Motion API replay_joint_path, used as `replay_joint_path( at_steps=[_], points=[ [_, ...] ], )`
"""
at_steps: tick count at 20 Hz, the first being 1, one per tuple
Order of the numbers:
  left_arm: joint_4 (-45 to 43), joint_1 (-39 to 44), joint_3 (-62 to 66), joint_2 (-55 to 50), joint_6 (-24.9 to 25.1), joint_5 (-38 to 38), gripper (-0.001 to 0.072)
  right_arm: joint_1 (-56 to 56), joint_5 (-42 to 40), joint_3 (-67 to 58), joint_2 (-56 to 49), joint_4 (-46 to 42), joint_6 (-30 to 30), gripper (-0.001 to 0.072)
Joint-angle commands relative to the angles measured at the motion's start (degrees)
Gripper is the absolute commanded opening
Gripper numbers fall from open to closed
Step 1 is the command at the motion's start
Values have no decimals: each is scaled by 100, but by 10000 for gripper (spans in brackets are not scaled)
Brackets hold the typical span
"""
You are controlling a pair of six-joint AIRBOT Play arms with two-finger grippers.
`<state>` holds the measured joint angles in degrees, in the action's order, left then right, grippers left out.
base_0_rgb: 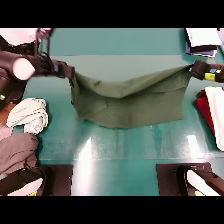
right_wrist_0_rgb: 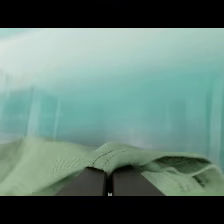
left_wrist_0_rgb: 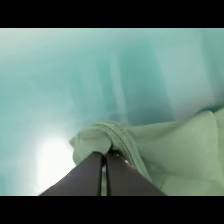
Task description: Fold the shirts.
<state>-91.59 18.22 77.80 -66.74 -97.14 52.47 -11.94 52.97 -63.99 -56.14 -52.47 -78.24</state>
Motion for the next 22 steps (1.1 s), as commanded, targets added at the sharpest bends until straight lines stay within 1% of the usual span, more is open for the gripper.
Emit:
replay_joint_path(
  at_steps=[1, 2, 5, 7, 10, 12, 14, 15, 17, 18, 20, 22],
  points=[
    [162, -243, 739, 393, 380, 225, 24, -31, -55, -260, 699, -4, 98, 16],
    [203, -243, 970, 647, 461, 295, 24, -31, 26, -420, 953, -2, 98, 16],
    [221, -243, 1714, 1480, 472, 811, 24, -31, 295, -1084, 1716, -7, 94, 16],
    [223, -243, 2081, 2004, 634, 1165, 24, -31, 345, -1552, 2140, -13, 39, 16],
    [264, -243, 2522, 2564, 632, 1690, 24, -31, 557, -2135, 2553, -31, -267, 16],
    [459, -243, 2778, 2796, 625, 1996, 24, -31, 914, -2457, 2662, -188, -623, 16],
    [831, -243, 3169, 2835, 625, 2430, 24, -31, 1589, -2841, 2601, -789, -1165, 16],
    [992, -243, 3348, 2835, 623, 2570, 24, -31, 2085, -3095, 2494, -1226, -1475, 16],
    [1121, -243, 3486, 2833, 605, 2594, 24, -31, 3093, -3613, 2138, -2033, -1932, 16],
    [1058, -243, 3462, 2804, 608, 2636, 24, -31, 3534, -3849, 1897, -2280, -2081, 16],
    [732, -243, 3123, 2684, 610, 2791, 24, -31, 4291, -4282, 1276, -2420, -2194, 16],
    [566, -243, 2433, 2378, 660, 3036, 24, -31, 4841, -4509, 625, -2402, -2205, 16]
  ],
)
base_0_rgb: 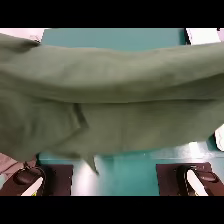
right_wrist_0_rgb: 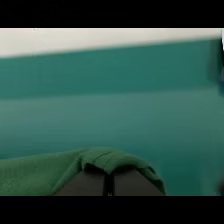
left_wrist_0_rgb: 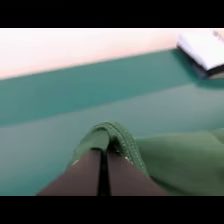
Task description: Fold the shirts.
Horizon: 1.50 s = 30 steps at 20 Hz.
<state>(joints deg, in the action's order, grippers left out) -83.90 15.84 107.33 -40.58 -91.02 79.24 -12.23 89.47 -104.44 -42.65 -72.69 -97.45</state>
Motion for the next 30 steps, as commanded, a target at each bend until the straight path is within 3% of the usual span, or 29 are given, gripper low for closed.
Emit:
replay_joint_path(
  at_steps=[1, 3, 6, 8, 12, 15, 16, 18, 19, 20, 21, 24, 26, 30],
  points=[
    [-201, -4, -931, -431, 168, 409, 24, -2, 1467, -463, -1086, -387, -282, 16],
    [-197, -4, -1891, -905, 315, 258, 24, -2, 1556, -74, -1683, -352, -227, 16],
    [-155, -4, -3265, -1768, 470, -730, 24, 0, 1349, 1058, -2452, -341, 232, 16],
    [-142, -4, -3729, -2396, 616, -1668, 24, 0, 726, 1759, -2844, -334, 608, 16],
    [-160, -4, -3742, -3263, 542, -3053, 24, 160, -942, 2546, -3259, -332, 717, 16],
    [-216, -4, -3731, -3425, 546, -3506, 25, 417, -1989, 2743, -3335, -341, 879, 16],
    [-282, -4, -3711, -3423, 544, -3532, 30, 485, -2284, 2736, -3331, -339, 907, 16],
    [-448, -4, -3587, -3423, 472, -3324, 448, 577, -2660, 2653, -3327, -339, 909, 57],
    [-654, -4, -3445, -3423, 367, -3012, 505, 581, -2708, 2570, -3327, -350, 922, 307],
    [-901, -4, -3283, -3414, 315, -2636, 505, 579, -2708, 2483, -3327, -354, 927, 599],
    [-1213, -4, -3108, -3383, 256, -2192, 505, 557, -2643, 2356, -3324, -358, 927, 649],
    [-1279, -221, -2977, -3049, 166, -1095, 504, 431, -2339, 2164, -3056, -341, 927, 643],
    [-898, -540, -3344, -2706, -4, -533, 504, 413, -2297, 2297, -2677, -350, 968, 573],
    [282, -730, -5348, -1720, -201, -739, 503, 413, -2472, 3110, -1775, -343, 1106, 573]
  ],
)
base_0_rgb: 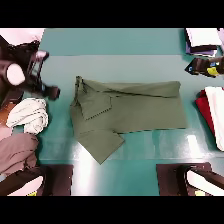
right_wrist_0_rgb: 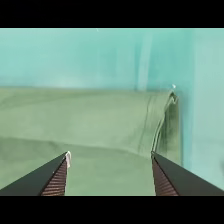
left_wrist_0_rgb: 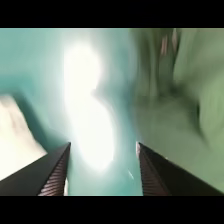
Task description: Fold the shirts.
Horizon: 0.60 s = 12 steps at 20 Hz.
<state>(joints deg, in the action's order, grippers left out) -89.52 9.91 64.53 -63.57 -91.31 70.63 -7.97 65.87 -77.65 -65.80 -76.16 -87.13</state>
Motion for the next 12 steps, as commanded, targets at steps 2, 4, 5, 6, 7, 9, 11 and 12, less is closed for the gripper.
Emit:
replay_joint_path(
  at_steps=[2, 4, 5, 6, 7, 9, 11, 12],
  points=[
    [1550, -138, -2022, 949, -179, -299, 504, -13, -188, 861, 885, 2, 81, 573],
    [1978, -138, -2643, 1036, -186, -529, 504, -11, -225, 1176, 1097, 13, 87, 573],
    [2192, -138, -2881, 1036, -166, -590, 503, -11, -223, 1274, 1161, 26, 87, 573],
    [2367, -138, -3056, 1036, -160, -669, 504, -11, -232, 1329, 1202, 107, 90, 573],
    [2457, -138, -3178, 1034, -127, -752, 503, -11, -238, 1349, 1224, 166, 90, 573],
    [2483, -138, -3263, 1034, -129, -866, 495, -13, -251, 1327, 1224, 214, 90, 572],
    [2597, -138, -3307, 1021, -129, -1021, 496, -11, -247, 1329, 1224, 315, 92, 572],
    [2653, -138, -3344, 997, -129, -1113, 495, -11, -247, 1329, 1222, 319, 92, 573]
  ],
)
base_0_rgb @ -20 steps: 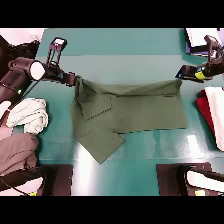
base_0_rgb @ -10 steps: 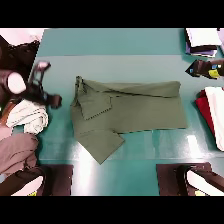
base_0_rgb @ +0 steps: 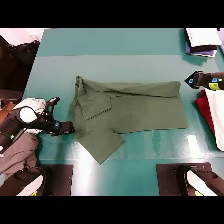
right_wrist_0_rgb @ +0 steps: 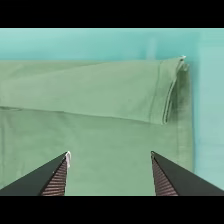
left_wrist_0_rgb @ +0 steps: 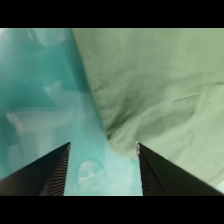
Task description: Fold the shirts.
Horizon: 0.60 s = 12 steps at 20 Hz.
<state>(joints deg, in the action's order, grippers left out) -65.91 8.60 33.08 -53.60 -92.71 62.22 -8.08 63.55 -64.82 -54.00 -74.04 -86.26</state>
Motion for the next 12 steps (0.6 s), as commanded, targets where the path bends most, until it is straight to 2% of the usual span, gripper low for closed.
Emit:
replay_joint_path(
  at_steps=[1, 12],
  points=[
    [323, -7, -240, -28, 13, -317, 495, 0, -15, 46, 39, 105, 4, 572],
    [466, 28, -376, -133, 13, -597, 495, 0, 9, 46, 44, 114, 0, 557]
  ],
)
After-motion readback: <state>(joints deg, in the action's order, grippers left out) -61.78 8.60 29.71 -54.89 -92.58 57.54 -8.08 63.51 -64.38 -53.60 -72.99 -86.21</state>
